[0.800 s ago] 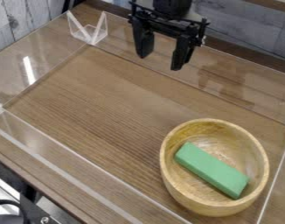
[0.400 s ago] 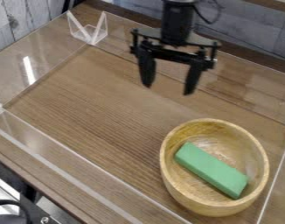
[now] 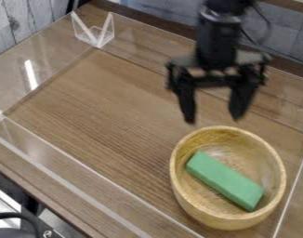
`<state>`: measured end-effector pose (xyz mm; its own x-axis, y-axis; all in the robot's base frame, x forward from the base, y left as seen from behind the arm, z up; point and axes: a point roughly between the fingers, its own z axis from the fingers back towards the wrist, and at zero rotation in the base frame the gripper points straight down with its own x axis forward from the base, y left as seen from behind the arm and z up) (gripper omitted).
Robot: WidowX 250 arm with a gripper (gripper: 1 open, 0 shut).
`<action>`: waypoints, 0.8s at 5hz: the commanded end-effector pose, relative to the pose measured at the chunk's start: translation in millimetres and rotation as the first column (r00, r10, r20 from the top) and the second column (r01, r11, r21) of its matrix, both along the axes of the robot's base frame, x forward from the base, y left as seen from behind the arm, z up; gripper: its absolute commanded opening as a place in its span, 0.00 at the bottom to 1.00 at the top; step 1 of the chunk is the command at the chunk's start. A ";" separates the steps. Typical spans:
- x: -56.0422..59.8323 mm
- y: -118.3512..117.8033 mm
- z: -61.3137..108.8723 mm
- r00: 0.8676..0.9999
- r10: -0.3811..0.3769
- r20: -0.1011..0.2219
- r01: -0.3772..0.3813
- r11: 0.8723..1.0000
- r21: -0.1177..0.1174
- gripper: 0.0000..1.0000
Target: Move green object from inside the wooden bowl to the table next to it
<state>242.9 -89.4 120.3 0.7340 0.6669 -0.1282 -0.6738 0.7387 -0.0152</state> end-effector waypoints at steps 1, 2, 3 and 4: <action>-6.3 -26.8 2.6 0.983 0.179 0.051 -0.178 0.984 -0.024 1.00; -11.4 -26.8 -16.1 0.930 0.366 0.040 -0.364 0.930 -0.038 1.00; -14.1 -20.5 -28.8 0.866 0.499 0.042 -0.497 0.866 -0.047 1.00; -13.6 -25.7 -31.6 0.808 0.586 0.053 -0.584 0.810 -0.054 1.00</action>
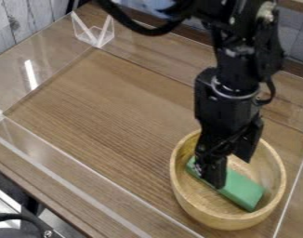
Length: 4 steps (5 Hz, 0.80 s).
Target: Move green object from inside the wooden bowl to the table next to it
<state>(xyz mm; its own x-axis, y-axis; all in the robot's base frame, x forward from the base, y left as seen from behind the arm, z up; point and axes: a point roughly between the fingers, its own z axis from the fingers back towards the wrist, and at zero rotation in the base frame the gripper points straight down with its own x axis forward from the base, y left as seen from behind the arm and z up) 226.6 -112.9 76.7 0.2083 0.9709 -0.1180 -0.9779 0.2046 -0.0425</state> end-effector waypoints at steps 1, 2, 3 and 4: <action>2.3 -7.6 10.5 0.995 0.082 0.061 -0.082 0.997 -0.007 1.00; 1.9 -3.4 6.0 0.996 0.052 0.068 -0.052 0.999 -0.003 1.00; 3.0 0.8 5.9 0.997 0.017 0.072 -0.017 1.000 0.000 1.00; 2.4 2.0 4.3 0.997 -0.030 0.071 0.030 1.000 0.004 1.00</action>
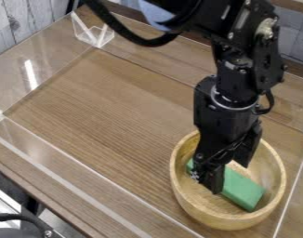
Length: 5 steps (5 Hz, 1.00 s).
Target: Move green object from inside the wooden bowl to the table next to it
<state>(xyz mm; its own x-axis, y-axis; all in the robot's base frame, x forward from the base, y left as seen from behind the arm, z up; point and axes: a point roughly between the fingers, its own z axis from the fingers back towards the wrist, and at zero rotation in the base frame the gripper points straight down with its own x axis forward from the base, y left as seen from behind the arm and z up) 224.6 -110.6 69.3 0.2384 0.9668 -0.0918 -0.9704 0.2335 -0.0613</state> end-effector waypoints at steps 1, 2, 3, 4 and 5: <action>11.0 8.2 19.8 0.997 -0.055 0.052 0.056 0.998 -0.016 1.00; 18.0 11.4 23.5 0.996 -0.070 0.051 0.071 0.997 -0.020 1.00; 10.0 11.1 21.5 0.998 -0.032 0.051 0.033 0.999 -0.021 1.00; 3.3 10.4 21.4 0.999 0.003 0.052 -0.002 1.000 -0.025 1.00; 2.7 3.4 22.8 0.998 -0.023 0.051 0.025 0.999 -0.026 1.00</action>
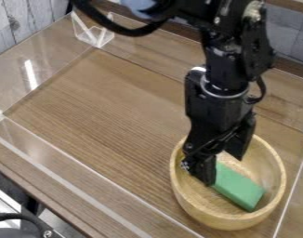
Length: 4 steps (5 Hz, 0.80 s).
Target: Move green object from inside the wooden bowl to the table next to it
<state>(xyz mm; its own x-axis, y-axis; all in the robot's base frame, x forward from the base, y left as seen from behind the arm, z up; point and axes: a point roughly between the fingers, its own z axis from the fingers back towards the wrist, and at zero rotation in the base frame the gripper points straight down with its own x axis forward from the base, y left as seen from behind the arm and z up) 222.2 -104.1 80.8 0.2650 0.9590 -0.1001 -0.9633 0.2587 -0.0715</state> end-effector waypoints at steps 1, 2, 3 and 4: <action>4.8 -8.9 11.8 0.999 -0.024 0.043 0.025 1.000 -0.015 1.00; 19.0 -23.8 6.5 0.999 -0.023 0.042 0.023 1.000 -0.013 1.00; 31.4 -30.0 0.9 0.998 -0.029 0.051 0.030 0.999 -0.016 1.00; 31.1 -34.3 -12.9 0.998 -0.039 0.047 0.040 0.999 -0.030 1.00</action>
<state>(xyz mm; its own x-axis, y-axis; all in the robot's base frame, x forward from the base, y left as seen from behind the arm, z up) 250.7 -133.6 58.4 0.2907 0.9505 -0.1102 -0.9555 0.2824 -0.0851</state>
